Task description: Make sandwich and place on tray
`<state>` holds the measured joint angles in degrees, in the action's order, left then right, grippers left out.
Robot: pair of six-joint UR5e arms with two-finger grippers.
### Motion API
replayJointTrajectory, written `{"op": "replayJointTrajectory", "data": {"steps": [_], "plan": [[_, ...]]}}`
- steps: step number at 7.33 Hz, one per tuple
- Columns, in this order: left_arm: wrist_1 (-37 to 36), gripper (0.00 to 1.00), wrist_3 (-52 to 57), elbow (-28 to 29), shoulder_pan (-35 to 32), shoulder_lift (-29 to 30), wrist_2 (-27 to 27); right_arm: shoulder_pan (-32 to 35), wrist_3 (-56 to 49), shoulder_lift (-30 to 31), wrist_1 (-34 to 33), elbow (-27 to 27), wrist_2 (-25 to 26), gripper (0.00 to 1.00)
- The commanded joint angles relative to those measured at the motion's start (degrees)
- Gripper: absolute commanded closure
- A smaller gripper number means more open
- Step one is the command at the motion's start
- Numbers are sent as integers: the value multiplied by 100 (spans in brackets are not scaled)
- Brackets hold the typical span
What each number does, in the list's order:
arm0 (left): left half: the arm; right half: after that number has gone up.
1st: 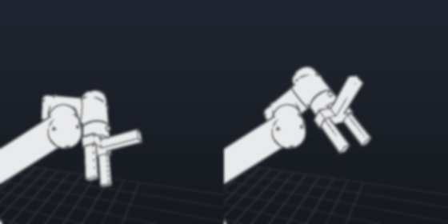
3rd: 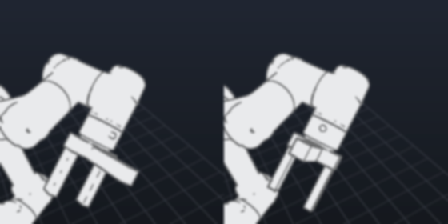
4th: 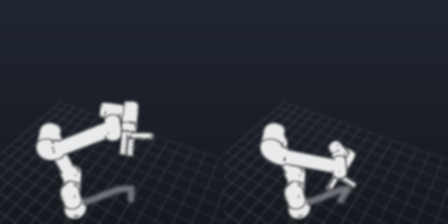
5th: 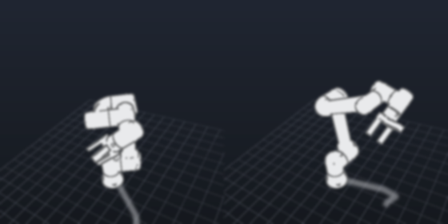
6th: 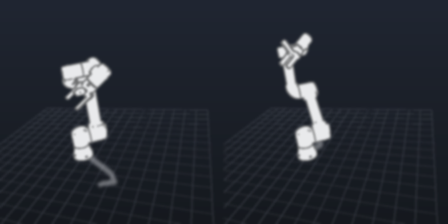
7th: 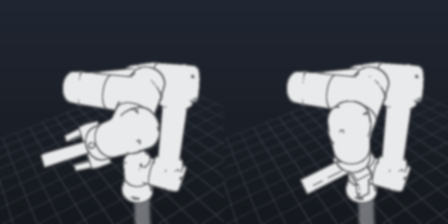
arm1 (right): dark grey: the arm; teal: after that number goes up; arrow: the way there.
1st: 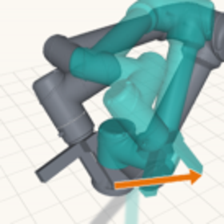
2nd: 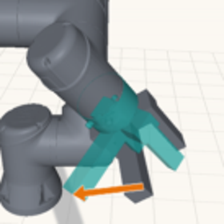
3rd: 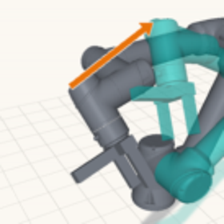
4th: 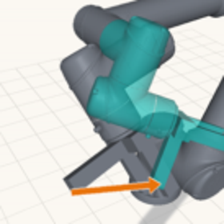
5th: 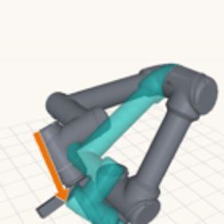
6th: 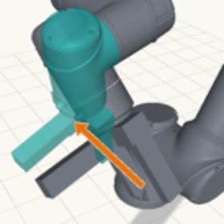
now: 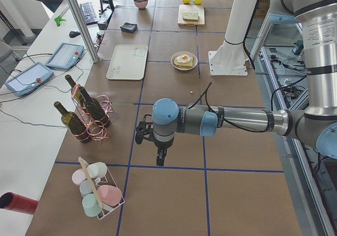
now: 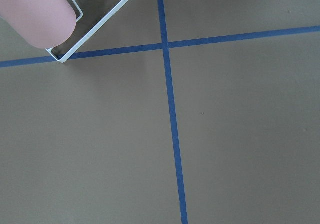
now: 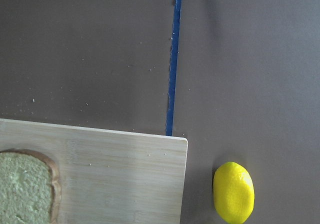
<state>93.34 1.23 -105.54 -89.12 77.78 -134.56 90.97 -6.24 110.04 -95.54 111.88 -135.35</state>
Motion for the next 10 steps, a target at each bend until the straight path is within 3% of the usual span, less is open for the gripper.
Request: {"op": "replayJointTrajectory", "data": {"steps": [1, 5, 9, 10], "plan": [[0, 0, 9, -11, 0, 0, -1, 0, -9, -9, 1, 0, -1, 0], [9, 0, 9, -55, -9, 17, -27, -9, 88, -333, 115, -17, 60, 0], [9, 0, 0, -46, -9, 61, -9, 0, 334, -448, 219, -1, -439, 0], [9, 0, 0, -55, -17, 61, -18, -17, 351, -283, 1178, 61, -414, 0]]}}
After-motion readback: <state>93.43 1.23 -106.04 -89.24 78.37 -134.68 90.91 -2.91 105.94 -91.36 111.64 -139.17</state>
